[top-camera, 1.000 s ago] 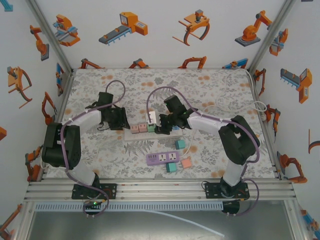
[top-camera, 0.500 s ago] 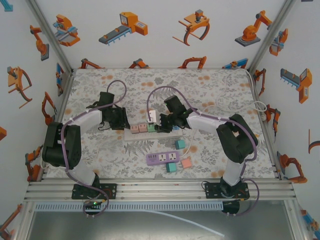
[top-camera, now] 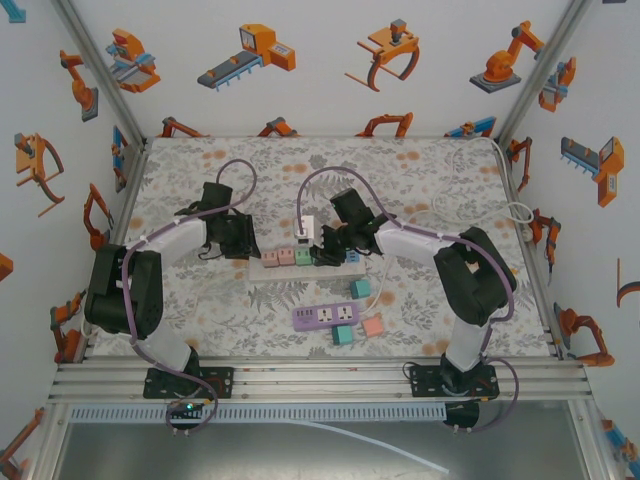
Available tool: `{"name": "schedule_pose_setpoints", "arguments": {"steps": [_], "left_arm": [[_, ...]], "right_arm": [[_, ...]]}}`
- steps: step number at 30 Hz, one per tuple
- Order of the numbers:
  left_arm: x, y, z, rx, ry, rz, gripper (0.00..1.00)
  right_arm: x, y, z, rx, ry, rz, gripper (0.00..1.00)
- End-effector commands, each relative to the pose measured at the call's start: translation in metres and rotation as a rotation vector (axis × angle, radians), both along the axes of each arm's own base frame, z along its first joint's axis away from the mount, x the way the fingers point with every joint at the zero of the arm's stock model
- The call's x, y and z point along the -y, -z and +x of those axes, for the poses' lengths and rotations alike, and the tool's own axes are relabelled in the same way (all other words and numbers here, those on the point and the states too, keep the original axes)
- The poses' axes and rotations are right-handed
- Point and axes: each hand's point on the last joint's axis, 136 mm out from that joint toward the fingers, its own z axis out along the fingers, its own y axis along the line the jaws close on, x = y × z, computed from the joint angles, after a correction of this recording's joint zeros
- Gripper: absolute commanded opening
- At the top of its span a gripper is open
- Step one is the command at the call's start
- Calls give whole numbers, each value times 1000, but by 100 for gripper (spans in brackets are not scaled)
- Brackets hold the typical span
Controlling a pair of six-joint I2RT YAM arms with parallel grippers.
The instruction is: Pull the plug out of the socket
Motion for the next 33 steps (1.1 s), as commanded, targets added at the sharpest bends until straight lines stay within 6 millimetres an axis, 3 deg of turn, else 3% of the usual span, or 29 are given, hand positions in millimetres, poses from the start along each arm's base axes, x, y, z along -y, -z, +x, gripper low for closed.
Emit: {"name": "schedule_pose_setpoints", "arguments": {"steps": [1,7,12,16,21,28,33], "left_arm": [[-20,45,-37,-168,16,154,39],[-14,45,-38,-164,48,173,39],[-7,43,-39,-158,59,182,39],[-13,46,-41,-154,40,233,39],[-19,45,-41,-127,21,313,39],[-18,46,-46,-124,18,332,39],[-15,36,-44,-104,22,314,40]], "right_arm": [[-17,-54,12,58,-14,135,21],[-20,-61,11,38,-17,158,20],[-18,-54,16,69,-8,131,18],[-19,-58,17,82,-11,126,17],[-14,-43,23,121,-1,46,16],[-19,-57,23,117,-12,92,15],[-19,-66,23,125,8,120,15]]}}
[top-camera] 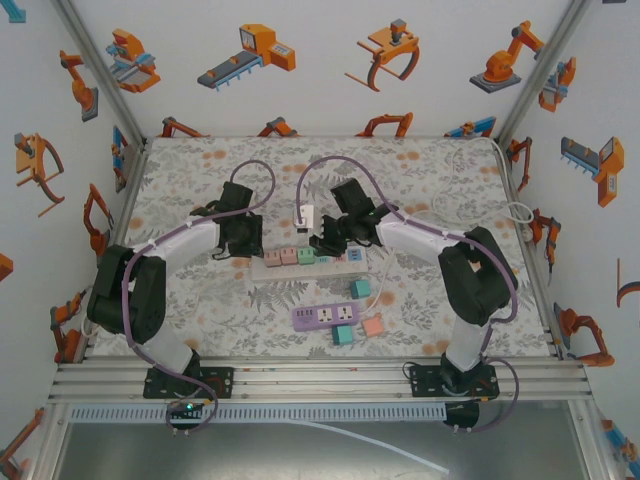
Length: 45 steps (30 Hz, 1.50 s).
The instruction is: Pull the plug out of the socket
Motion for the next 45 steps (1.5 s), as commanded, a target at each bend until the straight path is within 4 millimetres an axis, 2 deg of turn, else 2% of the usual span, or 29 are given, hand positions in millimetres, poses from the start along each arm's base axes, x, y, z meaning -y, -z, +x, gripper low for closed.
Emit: {"name": "schedule_pose_setpoints", "arguments": {"steps": [1,5,8,13,16,19,22,26,29,32,37,39,45], "left_arm": [[-26,40,-43,-176,-3,132,40],[-15,15,-35,-124,13,75,42],[-11,-13,-27,-64,18,47,45],[-10,-58,-20,40,25,6,50],[-12,-89,-21,114,21,-31,51],[-6,-124,-31,207,75,-100,52],[5,-161,-47,323,180,-184,54],[18,-204,-79,472,368,-270,59],[27,-225,-107,558,523,-314,66],[40,-230,-139,599,697,-369,83],[56,-218,-172,571,879,-414,96],[62,-211,-180,567,932,-399,99],[66,-197,-185,529,979,-350,97]], "right_arm": [[-19,-52,6,102,-26,143,15],[-17,-71,9,84,37,187,15],[-14,-92,15,28,160,237,15],[3,-128,35,-209,545,370,15],[27,-135,40,-364,803,446,15],[54,-132,36,-498,1018,516,13],[76,-125,23,-600,1145,584,13],[101,-103,2,-696,1266,623,13],[111,-86,-11,-732,1324,611,12],[113,-62,-24,-821,1373,623,13],[101,-26,-43,-871,1393,561,13],[95,-15,-48,-874,1395,529,13],[76,2,-51,-865,1395,528,15]]}}
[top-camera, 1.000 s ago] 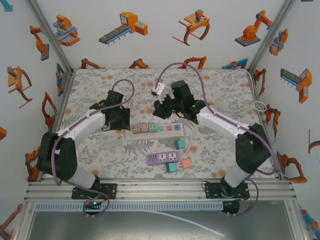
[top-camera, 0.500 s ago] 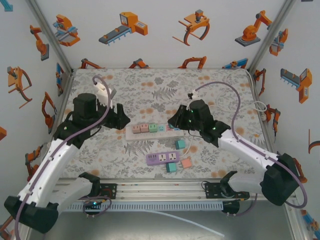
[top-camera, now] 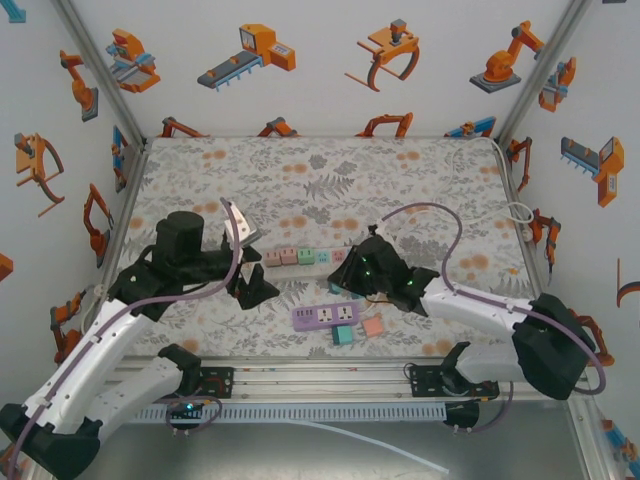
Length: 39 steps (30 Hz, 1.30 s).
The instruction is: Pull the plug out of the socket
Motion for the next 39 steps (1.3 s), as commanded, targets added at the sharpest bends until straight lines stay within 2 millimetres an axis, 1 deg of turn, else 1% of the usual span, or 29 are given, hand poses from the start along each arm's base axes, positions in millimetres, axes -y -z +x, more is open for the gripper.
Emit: {"name": "schedule_pose_setpoints", "arguments": {"steps": [1,5,11,13,18,21,26,31,36,39], "left_arm": [[2,9,-8,3,64,41,97],[1,14,-6,4,49,61,97],[-2,18,-3,22,36,85,97],[-1,19,-2,20,35,86,97],[-2,20,-1,19,32,92,97],[-2,21,0,20,25,97,97],[-4,21,1,32,17,105,97],[-4,22,3,33,10,109,97],[-6,25,4,30,1,116,97],[-6,25,4,33,-4,118,97]], "right_arm": [[-8,-1,10,55,62,21,16],[-12,19,12,50,75,-17,18],[-14,41,13,37,75,-50,21],[-15,45,12,31,72,-56,22],[-8,53,11,21,86,-93,33],[-7,55,11,20,87,-98,39],[-3,57,9,17,93,-114,44],[0,52,9,22,98,-119,46],[8,48,7,28,110,-141,47],[11,42,7,40,115,-150,47]]}}
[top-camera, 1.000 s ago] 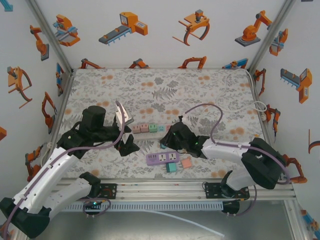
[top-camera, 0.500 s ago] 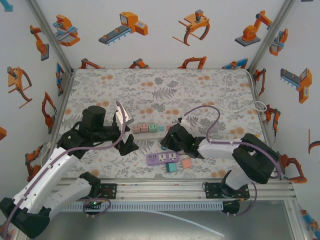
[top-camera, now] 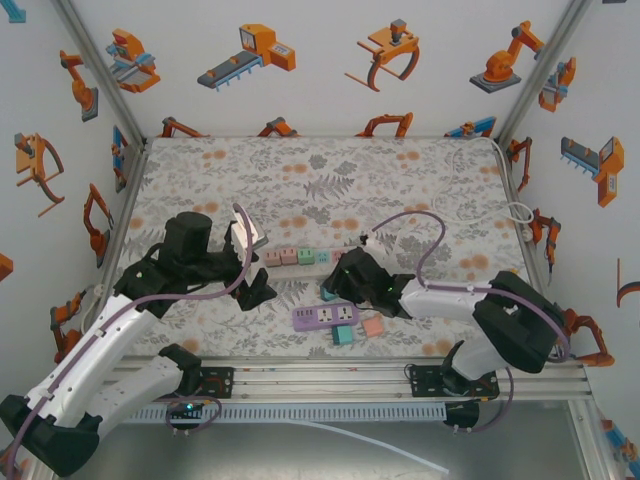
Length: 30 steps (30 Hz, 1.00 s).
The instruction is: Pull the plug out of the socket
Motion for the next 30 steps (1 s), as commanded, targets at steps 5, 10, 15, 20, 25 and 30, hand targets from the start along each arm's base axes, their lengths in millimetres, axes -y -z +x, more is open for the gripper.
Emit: {"name": "schedule_pose_setpoints", "arguments": {"steps": [5,10,15,20,25,30], "left_arm": [[-3,6,-1,13,1,28,97],[-9,9,7,20,-52,54,97],[-15,9,15,35,-114,67,97],[-18,7,20,42,-148,68,97],[-19,2,28,42,-209,35,97],[-22,-8,43,42,-320,-35,97]], "right_arm": [[16,-16,1,52,29,-58,47],[20,-30,4,95,13,-91,47],[25,-55,11,192,-25,-165,48],[23,-85,21,339,-120,-263,48],[2,-122,26,550,-362,-399,49],[-34,-153,7,821,-728,-472,52]]}}
